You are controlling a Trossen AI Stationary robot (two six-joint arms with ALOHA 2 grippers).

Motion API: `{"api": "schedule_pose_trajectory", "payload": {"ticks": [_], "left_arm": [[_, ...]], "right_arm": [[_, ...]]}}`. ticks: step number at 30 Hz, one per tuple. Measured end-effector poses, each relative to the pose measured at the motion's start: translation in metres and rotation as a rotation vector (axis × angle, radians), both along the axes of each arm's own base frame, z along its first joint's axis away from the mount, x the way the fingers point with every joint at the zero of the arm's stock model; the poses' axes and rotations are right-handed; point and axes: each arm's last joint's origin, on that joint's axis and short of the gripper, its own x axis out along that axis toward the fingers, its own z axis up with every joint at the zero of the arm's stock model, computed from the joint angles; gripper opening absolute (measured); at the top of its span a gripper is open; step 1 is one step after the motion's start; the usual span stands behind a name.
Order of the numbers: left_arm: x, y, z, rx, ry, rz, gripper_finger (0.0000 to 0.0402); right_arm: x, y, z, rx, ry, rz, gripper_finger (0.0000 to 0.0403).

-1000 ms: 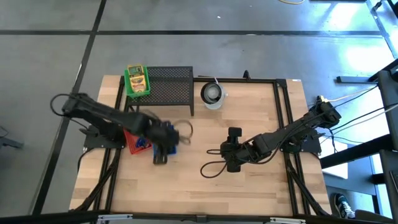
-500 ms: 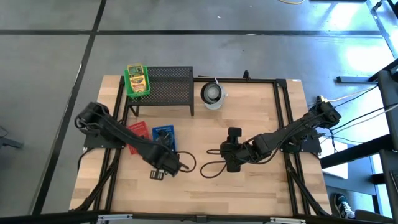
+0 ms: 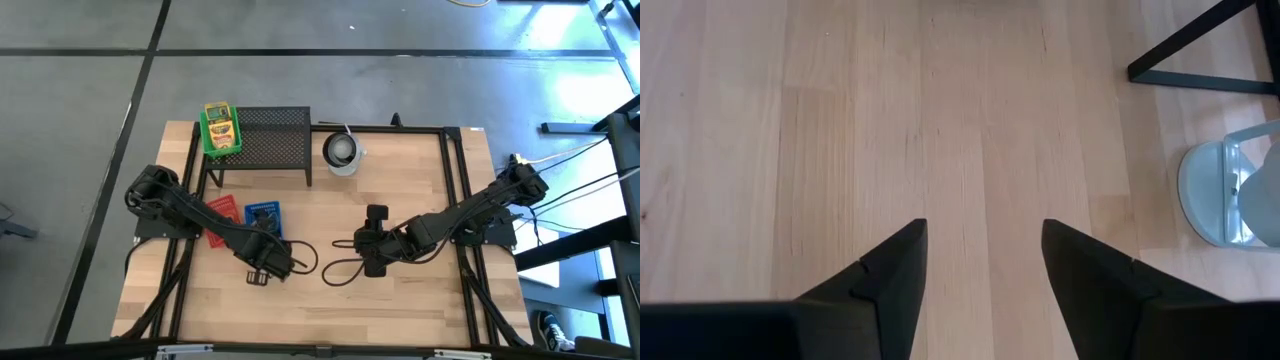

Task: Pick & Place Office Desk Supplies
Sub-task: Put the blue bin with rubber bands on the shelf

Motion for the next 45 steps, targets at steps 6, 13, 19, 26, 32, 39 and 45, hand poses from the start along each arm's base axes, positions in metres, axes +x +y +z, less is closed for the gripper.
{"api": "schedule_pose_trajectory", "payload": {"ticks": [6,13,19,26,32,39,45], "left_arm": [[-0.001,0.002,-0.017,-0.013,-0.024,0.005,0.0125],[-0.013,0.008,-0.034,0.014,0.025,0.053,0.0125],[-0.014,0.008,-0.047,-0.043,-0.005,0.084,0.01],[-0.015,0.008,-0.05,-0.047,-0.005,0.044,0.0026],[-0.014,0.007,-0.048,-0.065,-0.011,0.077,0.0003],[-0.003,-0.004,-0.033,-0.106,-0.068,0.045,0.0002],[0.008,-0.016,-0.008,-0.131,-0.143,0.025,0.0002]], "right_arm": [[0.0,0.0,0.0,0.0,0.0,0.0,0.0201],[0.0,0.0,0.0,0.0,0.0,0.0,0.0201],[0.0,0.0,0.0,-0.008,0.003,0.012,0.0201],[0.0,0.0,0.0,-0.008,0.003,0.013,0.0201],[0.0,0.0,0.0,-0.007,0.0,0.013,0.0201],[0.0,0.0,0.0,-0.007,0.001,0.013,0.0201],[0.0,0.0,0.0,-0.007,0.001,0.013,0.0201]]}}
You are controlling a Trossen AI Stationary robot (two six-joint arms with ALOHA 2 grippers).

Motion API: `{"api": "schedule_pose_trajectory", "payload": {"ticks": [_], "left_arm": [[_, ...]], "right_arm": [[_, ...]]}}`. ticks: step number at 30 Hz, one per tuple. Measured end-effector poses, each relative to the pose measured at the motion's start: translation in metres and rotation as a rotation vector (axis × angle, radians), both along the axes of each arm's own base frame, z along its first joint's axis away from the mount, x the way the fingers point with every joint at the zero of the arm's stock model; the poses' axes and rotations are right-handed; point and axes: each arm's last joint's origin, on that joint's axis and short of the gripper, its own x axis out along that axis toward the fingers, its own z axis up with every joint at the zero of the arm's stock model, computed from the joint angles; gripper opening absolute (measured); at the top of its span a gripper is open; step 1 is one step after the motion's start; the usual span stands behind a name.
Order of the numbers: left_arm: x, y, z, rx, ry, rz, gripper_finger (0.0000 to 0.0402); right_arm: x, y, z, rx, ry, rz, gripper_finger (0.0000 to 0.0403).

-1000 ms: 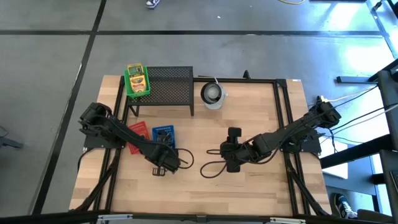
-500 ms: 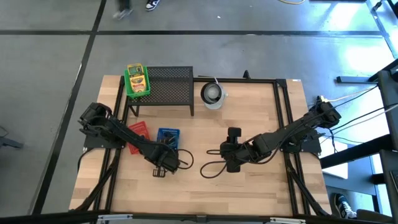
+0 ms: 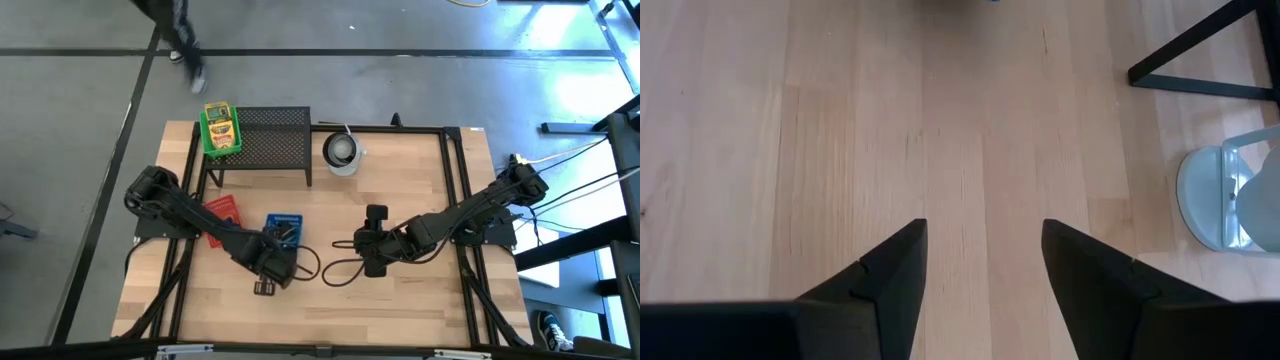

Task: Pick & Place Office Desk Supplies
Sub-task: Put the blue bin with rubber bands on the shelf

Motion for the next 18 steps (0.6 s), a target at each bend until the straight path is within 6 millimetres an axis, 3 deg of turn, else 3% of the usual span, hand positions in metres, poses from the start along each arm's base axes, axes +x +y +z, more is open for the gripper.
{"api": "schedule_pose_trajectory", "payload": {"ticks": [7,18], "left_arm": [[0.007,-0.006,0.044,0.058,-0.037,-0.003,0.0002],[0.011,0.003,0.104,0.23,-0.078,-0.104,0.0001]], "right_arm": [[-0.001,-0.001,0.0,-0.005,0.012,0.0,0.0201],[-0.002,0.0,-0.001,-0.014,0.023,0.015,0.0201]]}}
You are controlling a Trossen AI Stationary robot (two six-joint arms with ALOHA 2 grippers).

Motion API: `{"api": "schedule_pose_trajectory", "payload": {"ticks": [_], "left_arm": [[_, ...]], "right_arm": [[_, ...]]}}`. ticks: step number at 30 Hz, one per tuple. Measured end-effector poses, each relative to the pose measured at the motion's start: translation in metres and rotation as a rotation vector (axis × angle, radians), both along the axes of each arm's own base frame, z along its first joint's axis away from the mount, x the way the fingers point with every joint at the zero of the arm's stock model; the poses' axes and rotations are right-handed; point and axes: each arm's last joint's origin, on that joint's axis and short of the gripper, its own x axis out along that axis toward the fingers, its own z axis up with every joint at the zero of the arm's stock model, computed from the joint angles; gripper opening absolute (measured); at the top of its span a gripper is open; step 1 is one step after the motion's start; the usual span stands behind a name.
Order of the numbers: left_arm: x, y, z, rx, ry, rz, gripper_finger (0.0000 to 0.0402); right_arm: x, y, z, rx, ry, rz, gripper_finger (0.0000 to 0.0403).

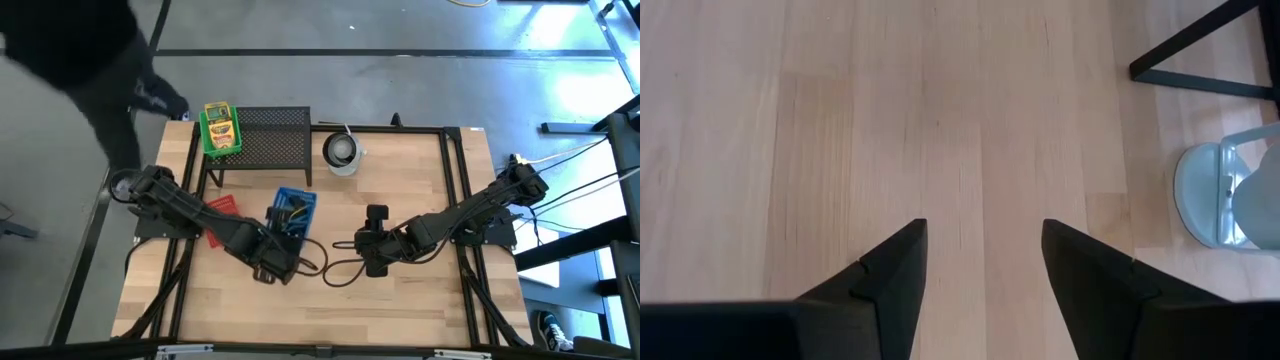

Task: Pick & Place Office Desk Supplies
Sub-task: Put the blue bin with rubber bands on the shelf

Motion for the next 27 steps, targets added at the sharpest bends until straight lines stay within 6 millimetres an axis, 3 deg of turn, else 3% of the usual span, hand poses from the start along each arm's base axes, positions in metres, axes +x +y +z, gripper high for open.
{"api": "schedule_pose_trajectory", "payload": {"ticks": [5,12,18,22,27], "left_arm": [[0.0,0.023,0.018,0.141,0.058,-0.03,0.0002],[0.004,0.089,0.03,0.258,0.213,0.044,0.0002],[0.008,0.158,0.029,0.19,0.306,0.121,0.0002],[0.002,0.202,0.028,0.086,0.316,0.266,0.0001],[-0.008,0.237,0.018,0.007,0.337,0.396,0.0002]], "right_arm": [[0.0,0.0,0.0,-0.003,0.001,0.003,0.0201],[0.0,0.0,0.0,-0.003,0.0,0.003,0.0201],[0.0,0.0,0.0,-0.001,-0.002,-0.003,0.0201],[0.0,0.0,0.0,0.011,-0.009,-0.021,0.0201],[0.0,0.0,0.0,0.015,-0.009,-0.026,0.0201]]}}
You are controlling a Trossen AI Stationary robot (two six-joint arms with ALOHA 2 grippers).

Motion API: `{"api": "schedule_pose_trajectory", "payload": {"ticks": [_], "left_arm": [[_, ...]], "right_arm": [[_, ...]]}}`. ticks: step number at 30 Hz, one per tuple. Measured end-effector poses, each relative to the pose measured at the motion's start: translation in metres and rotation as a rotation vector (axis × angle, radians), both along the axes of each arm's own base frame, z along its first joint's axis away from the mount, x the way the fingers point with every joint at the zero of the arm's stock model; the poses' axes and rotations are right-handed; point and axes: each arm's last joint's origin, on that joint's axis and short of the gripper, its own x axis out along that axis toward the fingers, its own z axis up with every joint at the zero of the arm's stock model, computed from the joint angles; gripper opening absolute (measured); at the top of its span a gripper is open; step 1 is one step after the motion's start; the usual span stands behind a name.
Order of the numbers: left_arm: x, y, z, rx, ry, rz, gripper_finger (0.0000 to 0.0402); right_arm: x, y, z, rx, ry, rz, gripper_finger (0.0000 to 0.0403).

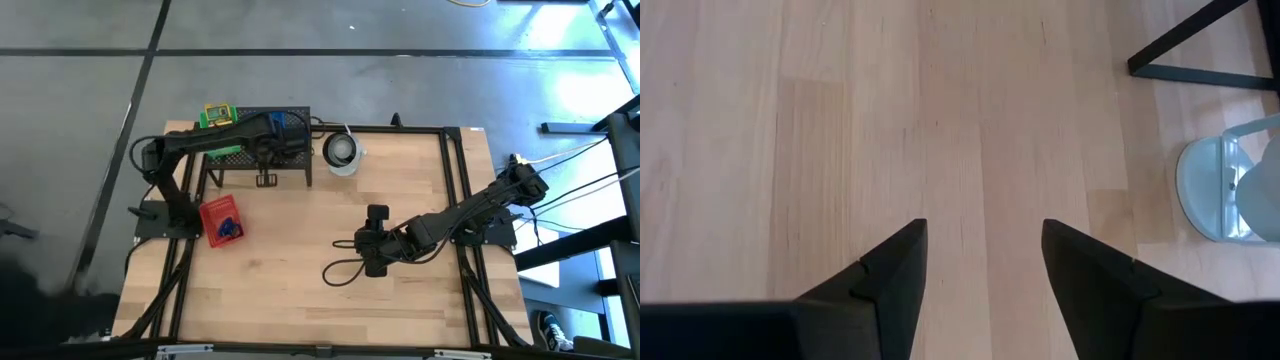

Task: Pick & Place Office Desk Supplies
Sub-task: Put the blue bin with rubber bands on the shelf

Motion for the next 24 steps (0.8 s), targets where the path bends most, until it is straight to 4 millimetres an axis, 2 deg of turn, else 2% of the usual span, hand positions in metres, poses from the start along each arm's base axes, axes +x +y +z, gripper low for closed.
{"api": "schedule_pose_trajectory", "payload": {"ticks": [8,14,24], "left_arm": [[-0.006,0.011,-0.016,-0.023,0.071,-0.032,0.0003],[-0.009,0.016,-0.016,-0.02,0.09,-0.023,0.0003],[-0.015,0.026,-0.015,0.05,0.109,0.067,0.0028]], "right_arm": [[0.0,0.0,0.0,-0.003,0.002,0.004,0.0201],[0.0,0.0,0.0,-0.006,0.004,0.007,0.0201],[0.0,0.0,0.0,-0.006,0.004,0.008,0.0201]]}}
